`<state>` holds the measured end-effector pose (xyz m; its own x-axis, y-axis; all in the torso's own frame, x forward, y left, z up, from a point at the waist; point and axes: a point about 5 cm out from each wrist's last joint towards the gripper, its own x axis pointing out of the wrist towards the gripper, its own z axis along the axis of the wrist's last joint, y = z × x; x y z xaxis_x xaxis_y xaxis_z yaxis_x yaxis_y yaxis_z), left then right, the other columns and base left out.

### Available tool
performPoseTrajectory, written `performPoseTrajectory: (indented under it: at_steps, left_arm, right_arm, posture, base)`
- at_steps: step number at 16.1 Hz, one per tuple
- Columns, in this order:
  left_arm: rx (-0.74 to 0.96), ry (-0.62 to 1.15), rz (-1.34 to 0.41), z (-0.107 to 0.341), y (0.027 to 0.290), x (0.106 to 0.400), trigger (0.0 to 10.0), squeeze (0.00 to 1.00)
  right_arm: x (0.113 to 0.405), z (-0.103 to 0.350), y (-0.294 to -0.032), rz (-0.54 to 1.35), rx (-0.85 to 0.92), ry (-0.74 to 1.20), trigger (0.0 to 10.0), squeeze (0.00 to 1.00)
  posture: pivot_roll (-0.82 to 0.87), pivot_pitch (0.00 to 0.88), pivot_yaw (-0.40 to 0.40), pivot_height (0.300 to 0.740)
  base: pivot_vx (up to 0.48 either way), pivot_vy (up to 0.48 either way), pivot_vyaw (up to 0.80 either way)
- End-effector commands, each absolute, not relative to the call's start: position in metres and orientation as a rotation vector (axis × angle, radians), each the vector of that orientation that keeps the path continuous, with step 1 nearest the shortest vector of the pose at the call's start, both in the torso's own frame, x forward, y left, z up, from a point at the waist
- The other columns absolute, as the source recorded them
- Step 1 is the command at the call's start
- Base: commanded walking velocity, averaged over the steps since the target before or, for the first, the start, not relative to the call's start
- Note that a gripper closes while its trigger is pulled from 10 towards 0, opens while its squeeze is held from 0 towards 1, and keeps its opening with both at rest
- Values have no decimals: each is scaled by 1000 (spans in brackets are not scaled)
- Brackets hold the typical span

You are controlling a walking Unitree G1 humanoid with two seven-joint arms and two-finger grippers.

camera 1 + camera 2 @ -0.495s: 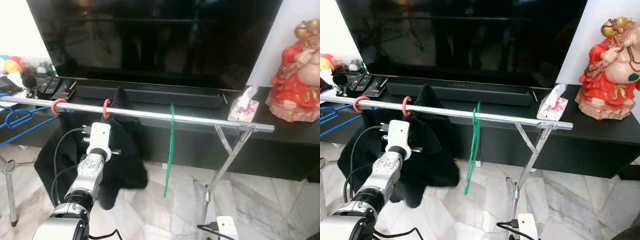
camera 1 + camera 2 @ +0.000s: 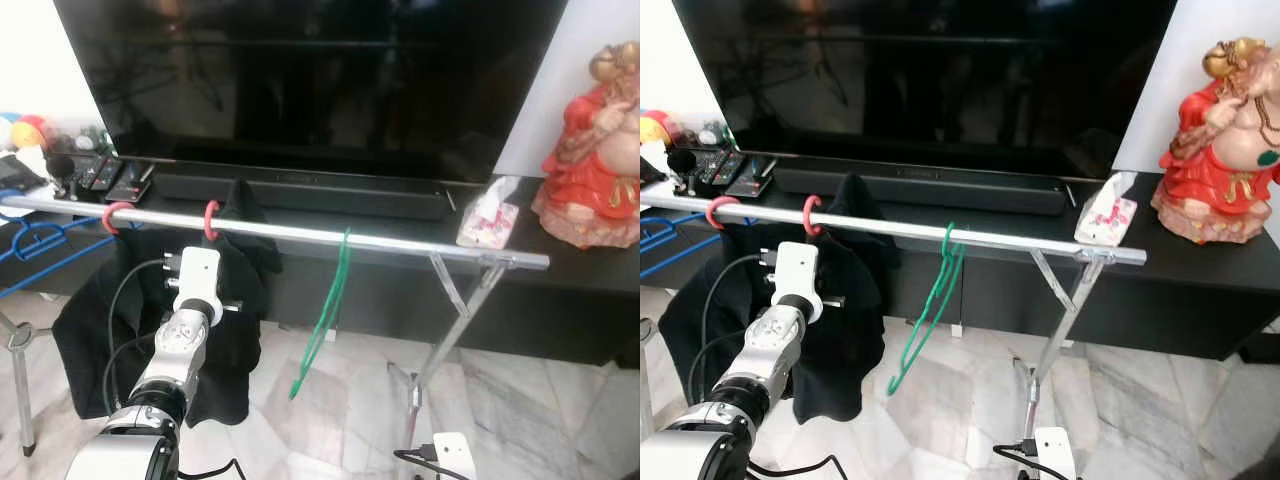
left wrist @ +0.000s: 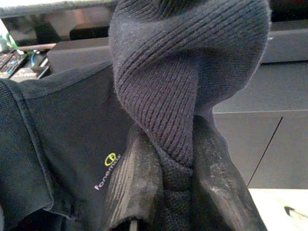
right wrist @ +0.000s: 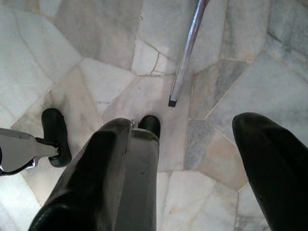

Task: Hang hanger

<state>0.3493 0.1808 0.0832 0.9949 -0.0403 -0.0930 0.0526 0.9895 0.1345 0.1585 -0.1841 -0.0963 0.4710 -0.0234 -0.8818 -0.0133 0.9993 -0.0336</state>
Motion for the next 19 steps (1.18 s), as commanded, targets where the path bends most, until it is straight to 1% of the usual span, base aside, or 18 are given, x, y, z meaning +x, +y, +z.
performPoseTrajectory:
  at_steps: [1,5,9,12,13,19]
  left_arm:
    - [130,37,-45,100,180,358,10000,0]
    - [119,59,-64,96,177,357,10000,0]
    - [118,113,-90,88,175,355,10000,0]
    - [114,202,-122,74,170,351,10000,0]
    - [126,257,-140,67,168,349,10000,0]
    - [149,333,-157,61,165,348,10000,0]
  right_arm:
    - [159,-96,-185,-2,-44,1080,10000,0]
    - [159,-96,-185,-1,-44,1082,10000,0]
    - [158,-96,-184,1,-42,1082,10000,0]
    - [159,-96,-184,1,-40,1082,10000,0]
    - [158,-96,-184,2,-41,1083,10000,0]
    - [158,-96,-184,3,-39,1084,10000,0]
  posture:
    - [-109,0,-16,727]
    - [-109,0,-16,727]
    - [-107,0,-14,727]
    - [-109,0,-13,727]
    - [-108,0,-14,727]
    - [-108,0,-14,727]
  base:
    - [259,0,0]
    - [262,0,0]
    - [0,0,0]
    - [0,0,0]
    - [0,0,0]
    - [0,0,0]
